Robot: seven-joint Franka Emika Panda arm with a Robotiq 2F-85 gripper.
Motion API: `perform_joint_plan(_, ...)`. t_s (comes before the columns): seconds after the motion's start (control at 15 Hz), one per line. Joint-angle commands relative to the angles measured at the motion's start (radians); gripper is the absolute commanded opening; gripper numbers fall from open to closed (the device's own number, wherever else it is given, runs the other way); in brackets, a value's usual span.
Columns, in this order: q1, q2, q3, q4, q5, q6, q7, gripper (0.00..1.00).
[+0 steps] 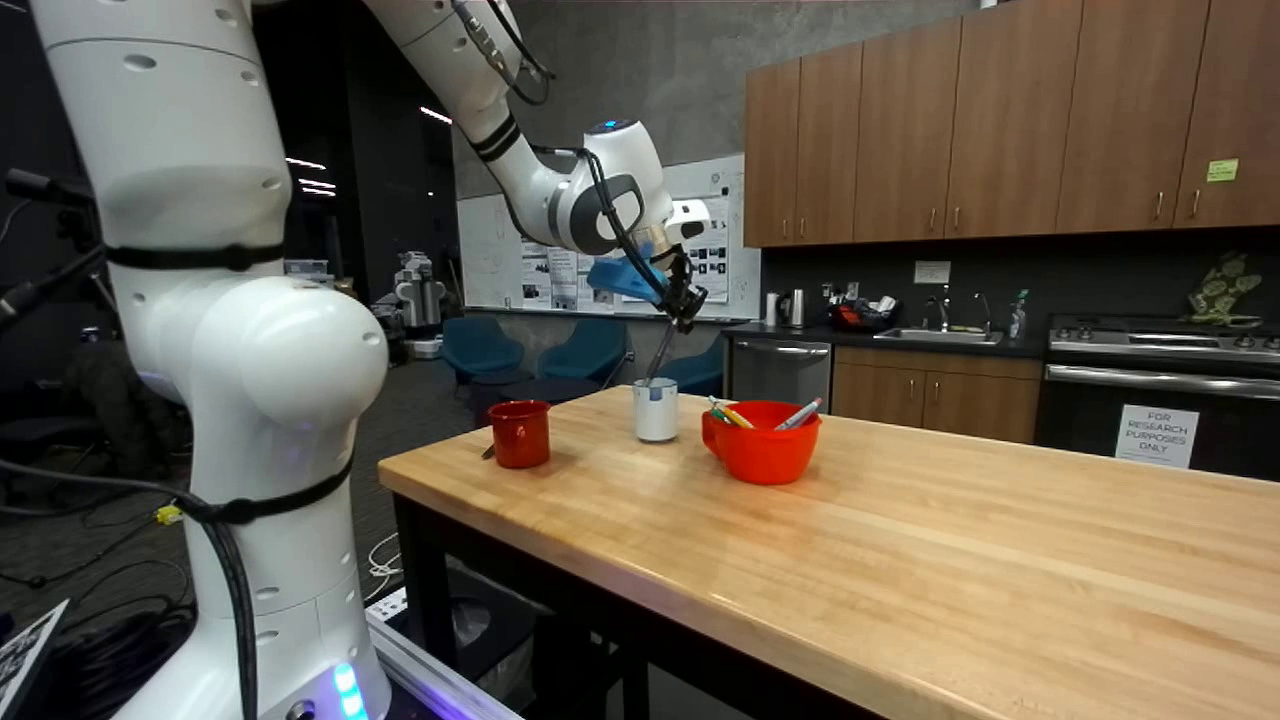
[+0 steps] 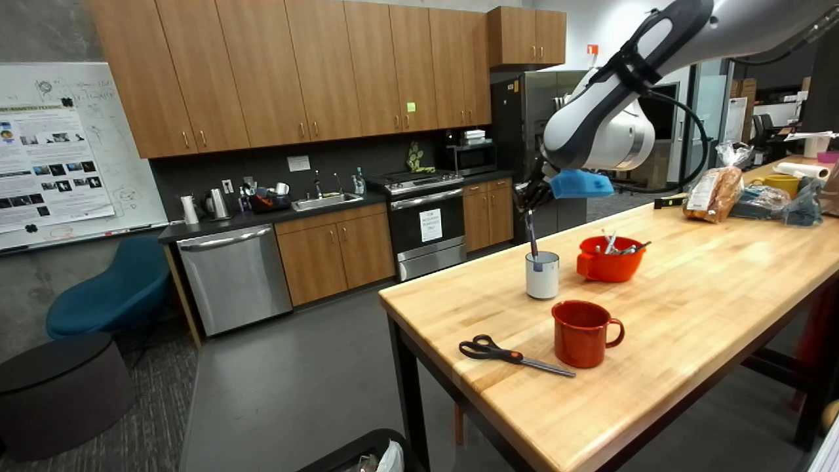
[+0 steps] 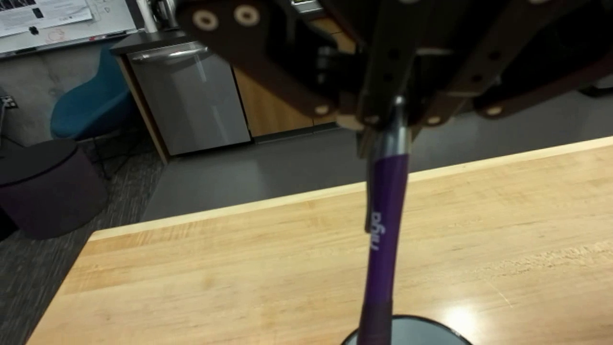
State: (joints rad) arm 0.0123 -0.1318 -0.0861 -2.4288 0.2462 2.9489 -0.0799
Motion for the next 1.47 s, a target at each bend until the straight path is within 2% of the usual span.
perform_joint_plan(0.0,0.024,-0.015,-0.030,-0.035,0.065,0.030,-0.106,0.02)
perform_joint_plan(0.07,0.021,-0.016,-0.034,-0.040,0.073,0.030,-0.125,0.02)
perform_joint_plan(0.2,0.018,-0.021,-0.045,-0.049,0.091,0.023,-0.159,0.35)
perform_joint_plan(0.27,0.017,-0.025,-0.051,-0.053,0.099,0.018,-0.175,0.39)
perform_joint_plan(0.6,0.009,-0.036,-0.076,-0.067,0.111,0.019,-0.209,0.71)
perform_joint_plan(0.8,-0.056,-0.010,-0.071,-0.041,0.027,0.065,-0.122,0.91)
perform_joint_plan(0.87,-0.097,0.003,-0.070,-0.030,-0.044,0.071,-0.060,0.98)
perform_joint_plan(0.93,-0.144,0.013,-0.056,-0.024,-0.094,0.080,-0.015,0.99)
perform_joint_plan(1.07,-0.268,0.035,-0.029,-0.009,-0.282,0.092,0.160,1.00)
perform_joint_plan(1.27,-0.463,0.032,0.025,0.036,-0.552,0.007,0.414,1.00)
perform_joint_plan(1.33,-0.499,0.019,0.038,0.049,-0.629,-0.039,0.497,1.00)
perform_joint_plan(1.4,-0.504,0.004,0.047,0.059,-0.693,-0.103,0.577,1.00)
